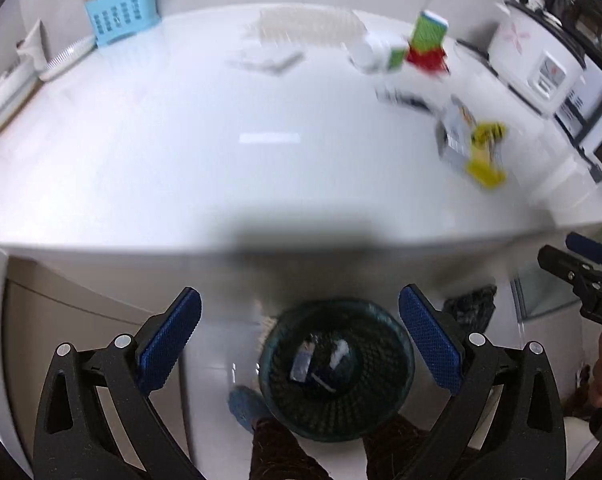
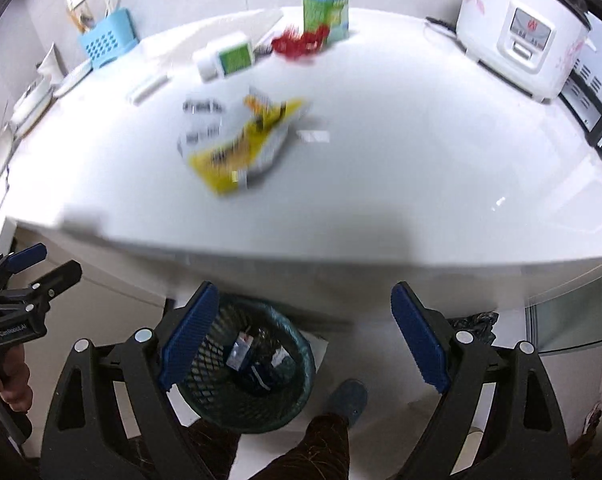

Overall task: Collect trash
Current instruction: 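Move both tools back up to the counter toward the remaining trash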

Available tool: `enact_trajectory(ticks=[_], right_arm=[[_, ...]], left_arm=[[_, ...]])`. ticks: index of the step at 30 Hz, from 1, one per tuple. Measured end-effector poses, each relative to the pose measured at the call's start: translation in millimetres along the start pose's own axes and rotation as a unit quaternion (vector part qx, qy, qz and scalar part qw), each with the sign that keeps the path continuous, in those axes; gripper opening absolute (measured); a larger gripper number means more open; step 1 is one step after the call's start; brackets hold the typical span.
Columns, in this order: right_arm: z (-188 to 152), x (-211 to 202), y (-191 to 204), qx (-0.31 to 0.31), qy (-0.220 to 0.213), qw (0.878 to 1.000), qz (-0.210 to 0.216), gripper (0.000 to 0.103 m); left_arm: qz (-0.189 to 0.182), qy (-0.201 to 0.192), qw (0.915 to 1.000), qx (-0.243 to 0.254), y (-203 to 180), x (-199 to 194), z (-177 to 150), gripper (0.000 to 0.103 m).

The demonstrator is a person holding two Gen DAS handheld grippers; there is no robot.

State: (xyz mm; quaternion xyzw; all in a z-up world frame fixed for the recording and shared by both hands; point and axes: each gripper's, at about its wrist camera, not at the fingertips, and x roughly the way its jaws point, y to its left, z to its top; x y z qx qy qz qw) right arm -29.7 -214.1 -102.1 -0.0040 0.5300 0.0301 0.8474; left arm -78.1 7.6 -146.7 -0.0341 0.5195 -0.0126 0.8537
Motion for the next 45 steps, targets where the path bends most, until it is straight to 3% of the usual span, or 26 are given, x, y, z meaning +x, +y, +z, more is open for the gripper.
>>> enact_trajectory(ticks=[12, 21, 36, 45], right_arm=[[67.4, 0.6, 15.3, 0.017, 0.008, 1.000, 0.004, 0.084], [105.3, 21.3, 20.2, 0.051, 0.044, 0.998, 0.003, 0.084], [128.9, 71.7, 34.2, 0.098, 0.125, 0.987, -0.027, 0.084], [132.8, 89.1, 41.8, 0.111, 0.156, 0.981, -0.042, 0.084]], left_arm=[[0.030, -0.028, 0.9989, -0.024, 14.9, -8.2, 84.3, 0.097], [0.027, -0.023, 0.9990, -0.027, 20.2, 20.2, 135.7, 0.097], [0.021, 0.007, 0.9994, -0.028, 37.3, 84.8, 201.9, 0.097], [0.028, 0.033, 0.9990, -0.013, 37.2, 119.3, 218.2, 0.092]])
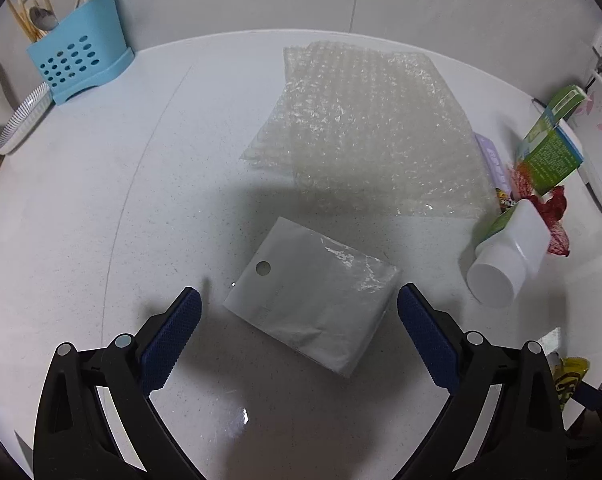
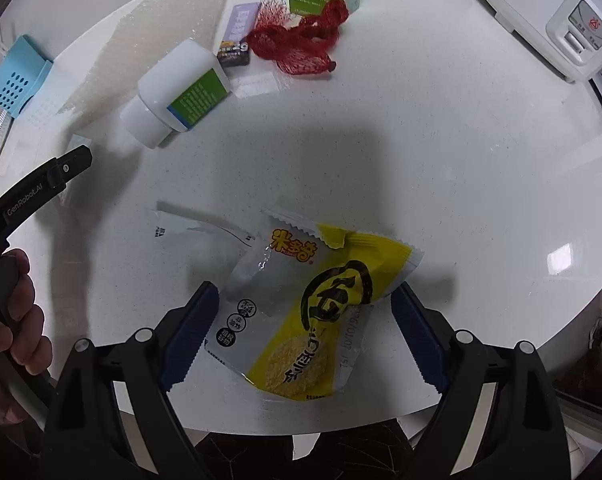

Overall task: Collect trash
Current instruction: 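Grasp the white plastic sheet with the left tool while the right tool grasps the yellow snack bag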

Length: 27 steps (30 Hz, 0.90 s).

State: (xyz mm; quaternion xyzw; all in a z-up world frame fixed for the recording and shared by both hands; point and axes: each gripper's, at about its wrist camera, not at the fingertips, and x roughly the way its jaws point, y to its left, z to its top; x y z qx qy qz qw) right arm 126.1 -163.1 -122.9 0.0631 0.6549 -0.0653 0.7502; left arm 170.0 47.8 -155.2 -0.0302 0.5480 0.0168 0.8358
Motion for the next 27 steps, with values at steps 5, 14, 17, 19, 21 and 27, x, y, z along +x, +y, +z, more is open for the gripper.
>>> enact_trajectory(ticks=[5, 14, 17, 19, 21, 27], right_arm=[[-0.7, 6.2, 3.4, -0.005, 0.006, 1.000, -0.009, 0.081], [-2.1, 3.2, 7.4, -0.012, 0.000, 1.000, -0.016, 0.055], [-1.8, -0.2, 5.4, -0.012, -0.004, 1.000, -0.015, 0.039], [-1.9, -1.8, 2.6, -0.018, -0.008, 1.000, -0.007, 0.028], [-3.7, -3.8, -1.2, -0.018, -0.010, 1.000, -0.006, 0.026], [-7.2, -8.4, -5.7, -0.024, -0.030, 0.999, 0.005, 0.022]], left_arm=[[0.020, 0.005, 0.9997, 0.014, -3.8, 3.3, 2.0, 0.084], [0.025, 0.016, 0.9995, 0.010, 0.3, -6.1, 2.6, 0.004], [0.010, 0.011, 0.9999, 0.007, 3.6, -7.7, -0.9, 0.001], [0.003, 0.009, 0.9999, 0.004, 4.2, -9.5, -4.4, 0.001], [0.003, 0.004, 1.0000, 0.007, 3.7, -12.2, -7.8, 0.001], [-0.007, -0.013, 0.9999, 0.007, 0.8, -29.8, -17.8, 0.001]])
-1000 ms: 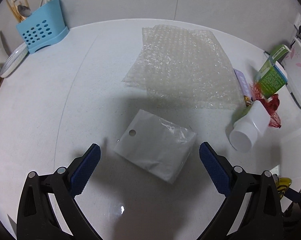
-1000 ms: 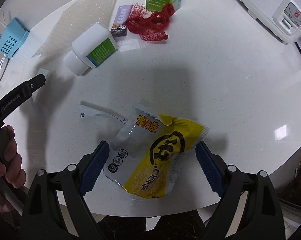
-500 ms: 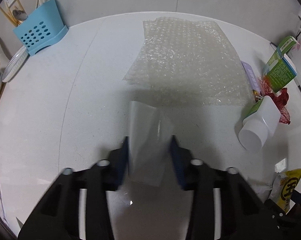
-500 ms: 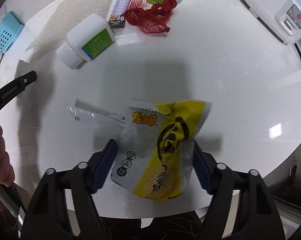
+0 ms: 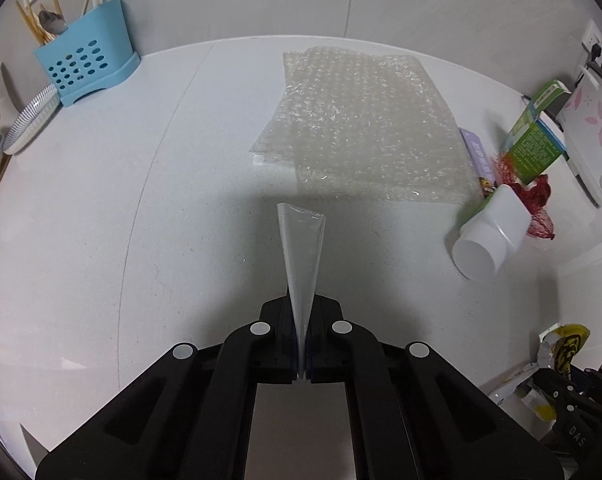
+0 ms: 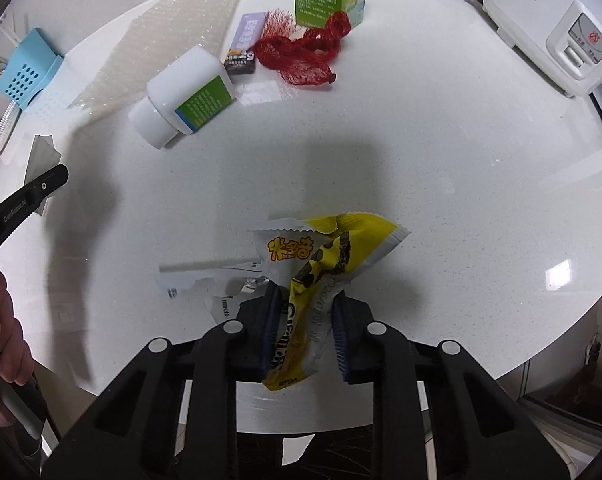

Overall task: Collect trash
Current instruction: 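Grasp the white plastic sheet with the left tool while the right tool grasps the yellow snack bag, then carry the plastic sheet and yellow bag down over the mesh bin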

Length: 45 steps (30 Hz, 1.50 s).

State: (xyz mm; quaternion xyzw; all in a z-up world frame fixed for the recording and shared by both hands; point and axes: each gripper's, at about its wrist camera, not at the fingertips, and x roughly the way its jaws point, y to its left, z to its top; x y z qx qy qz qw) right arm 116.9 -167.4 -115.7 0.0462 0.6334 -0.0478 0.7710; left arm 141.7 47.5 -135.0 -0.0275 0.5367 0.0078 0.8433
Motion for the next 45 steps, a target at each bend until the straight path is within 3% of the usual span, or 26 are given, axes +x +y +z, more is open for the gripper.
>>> enact_trajectory(ticks=[11, 25, 36, 45], right_arm=[[-17.7, -29.4, -5.1, -0.021, -0.037, 0.999, 0.007, 0.022], [-82.3, -66.2, -2.4, -0.109, -0.096, 0.989, 0.018, 0.022], [-144.3, -89.1, -2.8, -0.168, -0.120, 0.977, 0.055, 0.022], [-182.0, -51.1, -4.6, -0.207, -0.100, 0.971, 0.063, 0.022]], left_arm=[[-0.023, -0.027, 0.9994, -0.003, -11.0, -51.5, -34.0, 0.001], [-0.046, -0.014, 0.9989, -0.001, -22.0, -99.1, -128.5, 0.001], [-0.055, 0.014, 0.9981, 0.025, -44.4, -97.4, -185.1, 0.001], [-0.072, 0.039, 0.9962, 0.031, -47.1, -72.6, -229.1, 0.001]])
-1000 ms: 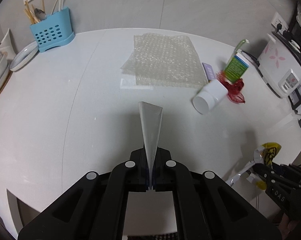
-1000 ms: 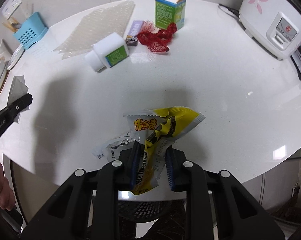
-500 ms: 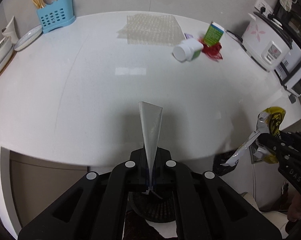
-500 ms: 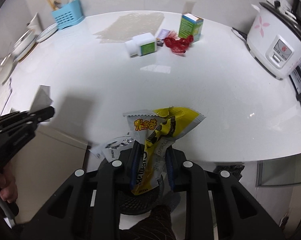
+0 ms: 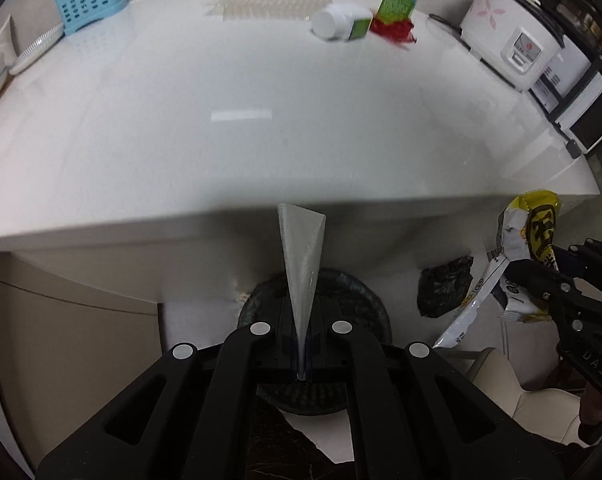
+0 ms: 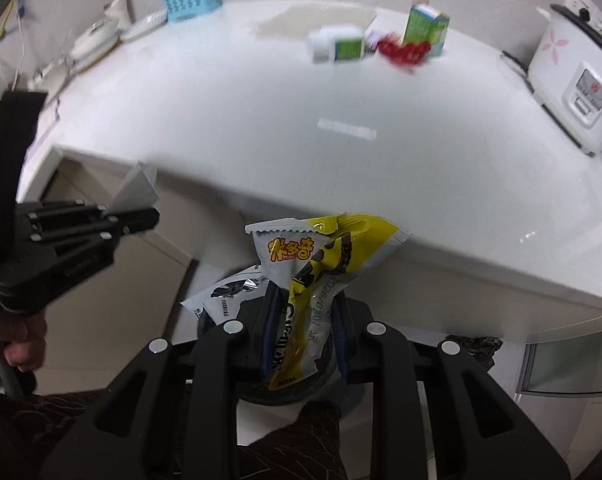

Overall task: Collect trash
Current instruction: 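Carry the plastic sheet and yellow bag down over the mesh bin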

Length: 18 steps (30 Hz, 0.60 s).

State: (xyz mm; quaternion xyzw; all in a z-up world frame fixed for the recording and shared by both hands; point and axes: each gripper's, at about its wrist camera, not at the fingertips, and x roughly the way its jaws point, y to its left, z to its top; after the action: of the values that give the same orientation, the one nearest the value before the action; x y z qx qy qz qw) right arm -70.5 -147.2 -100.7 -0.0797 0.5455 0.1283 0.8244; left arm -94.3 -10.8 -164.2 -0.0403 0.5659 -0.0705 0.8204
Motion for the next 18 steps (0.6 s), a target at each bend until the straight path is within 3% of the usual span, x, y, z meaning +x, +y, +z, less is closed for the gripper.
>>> enact_trajectory(ticks=[8, 18], right_arm=[[-31.1, 50.3, 11.6, -0.011, 0.018, 1.000, 0.005, 0.023], [-63.1, 126.1, 21.3, -0.009, 0.085, 0.996, 0.017, 0.025]], left_arm=[[-0.011, 0.022, 0.9997, 0.006, 10.5, 40.6, -36.4, 0.001], [-0.027, 0.054, 0.9981, 0.014, 21.2, 77.4, -63.9, 0.001]])
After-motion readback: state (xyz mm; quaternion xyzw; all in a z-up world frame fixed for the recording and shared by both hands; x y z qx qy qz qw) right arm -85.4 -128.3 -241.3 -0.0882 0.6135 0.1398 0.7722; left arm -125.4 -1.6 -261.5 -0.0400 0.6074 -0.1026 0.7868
